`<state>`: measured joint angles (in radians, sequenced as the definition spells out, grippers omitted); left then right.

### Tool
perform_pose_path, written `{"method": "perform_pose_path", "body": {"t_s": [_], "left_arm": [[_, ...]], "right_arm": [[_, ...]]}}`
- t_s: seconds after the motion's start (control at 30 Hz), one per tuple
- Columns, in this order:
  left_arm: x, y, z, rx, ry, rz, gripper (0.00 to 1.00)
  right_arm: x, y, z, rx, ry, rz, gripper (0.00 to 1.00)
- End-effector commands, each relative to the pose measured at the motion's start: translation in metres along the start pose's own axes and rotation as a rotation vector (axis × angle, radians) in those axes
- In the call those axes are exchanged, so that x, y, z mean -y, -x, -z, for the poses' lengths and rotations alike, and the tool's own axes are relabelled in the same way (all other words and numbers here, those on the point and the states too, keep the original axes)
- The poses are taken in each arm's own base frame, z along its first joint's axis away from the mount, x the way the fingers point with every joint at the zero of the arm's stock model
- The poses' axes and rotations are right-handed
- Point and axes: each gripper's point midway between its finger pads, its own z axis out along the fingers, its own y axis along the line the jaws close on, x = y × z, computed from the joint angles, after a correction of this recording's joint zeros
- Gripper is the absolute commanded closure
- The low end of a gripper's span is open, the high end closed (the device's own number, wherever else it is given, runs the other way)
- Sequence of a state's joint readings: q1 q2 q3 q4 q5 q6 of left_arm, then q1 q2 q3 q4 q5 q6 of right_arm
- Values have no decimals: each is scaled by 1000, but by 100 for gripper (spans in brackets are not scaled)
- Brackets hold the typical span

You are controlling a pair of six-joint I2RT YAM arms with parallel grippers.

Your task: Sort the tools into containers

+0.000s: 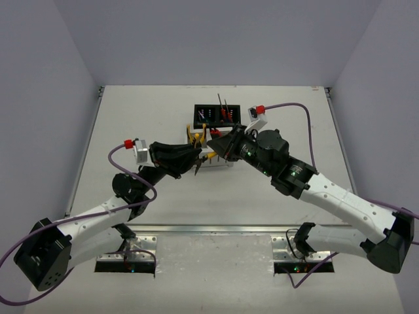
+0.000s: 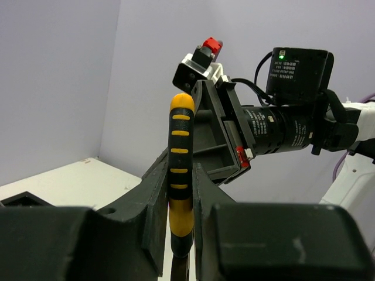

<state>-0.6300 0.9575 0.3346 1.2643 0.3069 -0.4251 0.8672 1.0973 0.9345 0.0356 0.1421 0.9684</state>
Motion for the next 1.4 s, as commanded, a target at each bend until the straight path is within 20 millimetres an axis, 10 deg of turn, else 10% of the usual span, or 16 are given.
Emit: {"method": "perform_pose_path", "body": {"t_s": [0.0, 0.13, 0.27, 0.4, 0.6, 0.93, 1.37], "left_arm": [[30, 55, 1, 216, -110, -100, 100], [16, 51, -7, 167, -31, -113, 92], [-8, 48, -15, 87, 119, -63, 0], [-56, 45, -10, -70, 450, -35, 0], [-90, 52, 70, -165, 926, 68, 0], [-3, 75, 112, -305, 672, 152, 0], [26, 108, 145, -196, 537, -6, 0]], "right_arm": [[-20, 19, -3, 57, 23, 21, 100], [-17, 25, -8, 69, -11, 60, 100], [-12, 31, -22, 82, -54, 161, 100], [2, 48, -35, 87, -122, 238, 100], [15, 72, -67, 120, -170, 314, 100], [68, 88, -136, 110, -137, 348, 100], [111, 46, -170, 50, -124, 432, 100]]}}
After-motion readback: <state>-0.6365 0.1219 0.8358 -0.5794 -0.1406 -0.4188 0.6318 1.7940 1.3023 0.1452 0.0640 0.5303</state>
